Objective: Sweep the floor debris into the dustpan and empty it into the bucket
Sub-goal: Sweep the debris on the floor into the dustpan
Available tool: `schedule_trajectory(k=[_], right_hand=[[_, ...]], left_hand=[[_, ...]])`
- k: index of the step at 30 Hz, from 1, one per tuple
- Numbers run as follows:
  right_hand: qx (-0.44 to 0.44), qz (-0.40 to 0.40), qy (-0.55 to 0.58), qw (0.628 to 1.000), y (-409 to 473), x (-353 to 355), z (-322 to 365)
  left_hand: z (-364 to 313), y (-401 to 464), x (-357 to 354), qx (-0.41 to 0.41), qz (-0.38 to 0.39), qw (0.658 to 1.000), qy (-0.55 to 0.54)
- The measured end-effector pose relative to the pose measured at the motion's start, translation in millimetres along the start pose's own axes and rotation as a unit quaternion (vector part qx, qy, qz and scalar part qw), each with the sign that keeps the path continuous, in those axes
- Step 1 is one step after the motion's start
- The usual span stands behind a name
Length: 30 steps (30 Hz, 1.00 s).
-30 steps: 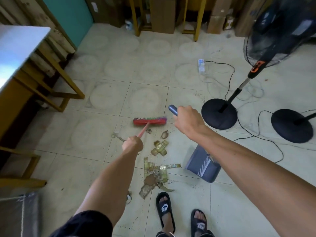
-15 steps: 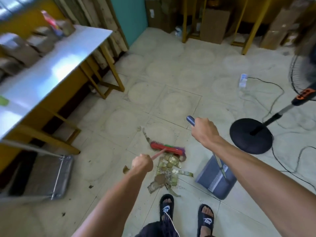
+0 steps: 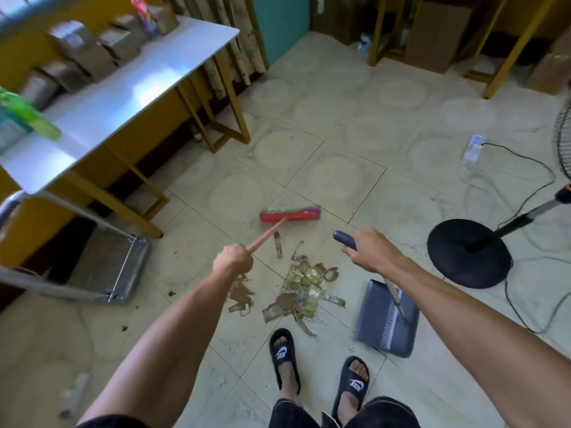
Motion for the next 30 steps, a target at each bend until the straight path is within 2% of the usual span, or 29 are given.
schedule_trajectory(k=[6, 12, 16, 22, 30], right_hand=[[0.021, 0.014, 0.029, 0.999, 21.9, -9.9, -14.5], [0.04, 0.011, 0.052, 0.998, 63.4, -20.0, 7.4], [0.047, -0.002, 0.041, 0.998, 93.2, -14.7, 27.5], [0.034, -0.036, 0.081, 0.995, 124.4, 0.7, 38.7], [0.043, 0.003, 0.058, 0.997, 157.7, -0.8, 69.1]], left_hand=[[15.0, 48.1, 34.5, 0.03, -0.021, 0.994, -0.105], [9.7, 111.7, 52.6, 0.064, -0.036, 0.986, -0.148], [11.6, 153.5, 56.2, 0.072, -0.021, 0.985, -0.153], [13.1, 200.5, 72.2, 0.051, -0.009, 0.992, -0.117], [7.7, 207.5, 56.2, 0.003, 0.015, 0.999, -0.045]])
Point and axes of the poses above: each hand's wrist, its own y-axis towards the middle knuckle, its own x-axis out of the back of the hand, z = x × y, the point moved 8 cm from there along y, towards the middle knuckle, and after that the axes turned 15 degrees about z, right-handed, at the moved point
